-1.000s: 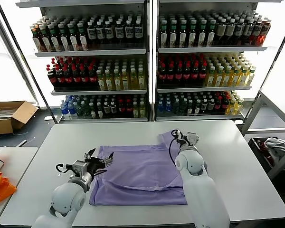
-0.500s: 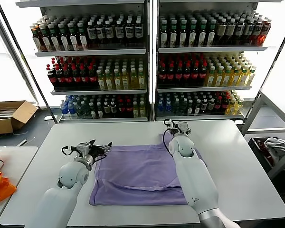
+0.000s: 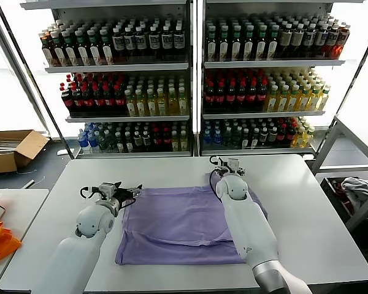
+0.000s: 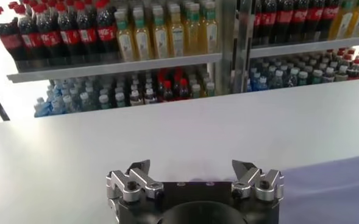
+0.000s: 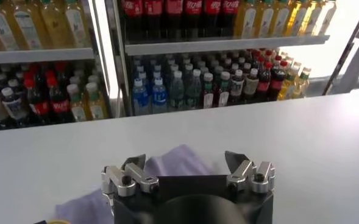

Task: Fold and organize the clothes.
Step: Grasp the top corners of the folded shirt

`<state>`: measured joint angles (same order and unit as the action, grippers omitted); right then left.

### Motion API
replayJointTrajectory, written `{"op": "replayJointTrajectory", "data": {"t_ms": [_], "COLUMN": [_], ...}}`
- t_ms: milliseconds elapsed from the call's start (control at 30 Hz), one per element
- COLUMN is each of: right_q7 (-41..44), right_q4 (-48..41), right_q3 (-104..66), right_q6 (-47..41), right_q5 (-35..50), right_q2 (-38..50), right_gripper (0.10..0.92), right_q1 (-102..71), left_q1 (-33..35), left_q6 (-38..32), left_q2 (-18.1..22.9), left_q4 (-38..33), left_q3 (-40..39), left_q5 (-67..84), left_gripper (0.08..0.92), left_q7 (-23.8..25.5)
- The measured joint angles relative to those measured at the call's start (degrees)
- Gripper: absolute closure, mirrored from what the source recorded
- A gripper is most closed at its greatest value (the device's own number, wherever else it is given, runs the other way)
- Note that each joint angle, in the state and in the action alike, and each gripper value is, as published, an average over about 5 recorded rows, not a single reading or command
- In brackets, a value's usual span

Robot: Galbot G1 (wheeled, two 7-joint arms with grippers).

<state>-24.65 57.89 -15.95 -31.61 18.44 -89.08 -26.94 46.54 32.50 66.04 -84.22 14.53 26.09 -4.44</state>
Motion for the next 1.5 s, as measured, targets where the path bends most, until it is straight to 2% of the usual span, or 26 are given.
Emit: {"op": "replayJointTrajectory", "data": {"t_ms": [267,467,567,833,1100,1367,1500], "right_q7": [0.07,0.04,0.04,-0.11,-0.50,-1.00,-1.06], "right_q4": [-0.58,-0.55,-0.34,0.43,1.84,4.83,7.21], "right_q3": [0.10,-0.08,-0.10,-0.43,-0.65,-0.76,-0.61], "right_q6": [-0.33,-0.71,-0.90,-0.98,-0.94,-0.94,-0.96], "right_q5": [-0.38,-0.42,-0.42,-0.06,0.44,1.67,1.86], "right_q2": [-0.49,-0.39,-0.39,-0.73,-0.01,1.00,1.65], "right_gripper": [0.203,0.205,0.233,0.417,0.652,0.876,0.911], "right_q1": [-0.56,-1.07,-1.41,-2.52,-4.28,-6.31,-7.55], "left_q1": [-0.32,0.44,0.98,2.28,3.69,4.25,4.58], "left_q6": [0.10,0.37,0.38,0.28,-0.04,-1.14,-2.03], "left_q2": [0.14,-0.09,-0.13,0.35,0.73,1.74,2.16], "left_q4": [1.05,0.84,0.47,-0.18,-0.98,-1.54,-2.00], "left_q3": [-0.30,-0.45,-0.40,-0.49,-0.39,-0.88,-1.04], "left_q5": [0.28,0.44,0.43,0.38,0.23,-0.07,-0.39], "left_gripper": [0.206,0.364,0.451,0.668,0.887,0.916,0.916], "left_q7": [0.08,0.30,0.48,0.60,0.98,1.25,1.32]}}
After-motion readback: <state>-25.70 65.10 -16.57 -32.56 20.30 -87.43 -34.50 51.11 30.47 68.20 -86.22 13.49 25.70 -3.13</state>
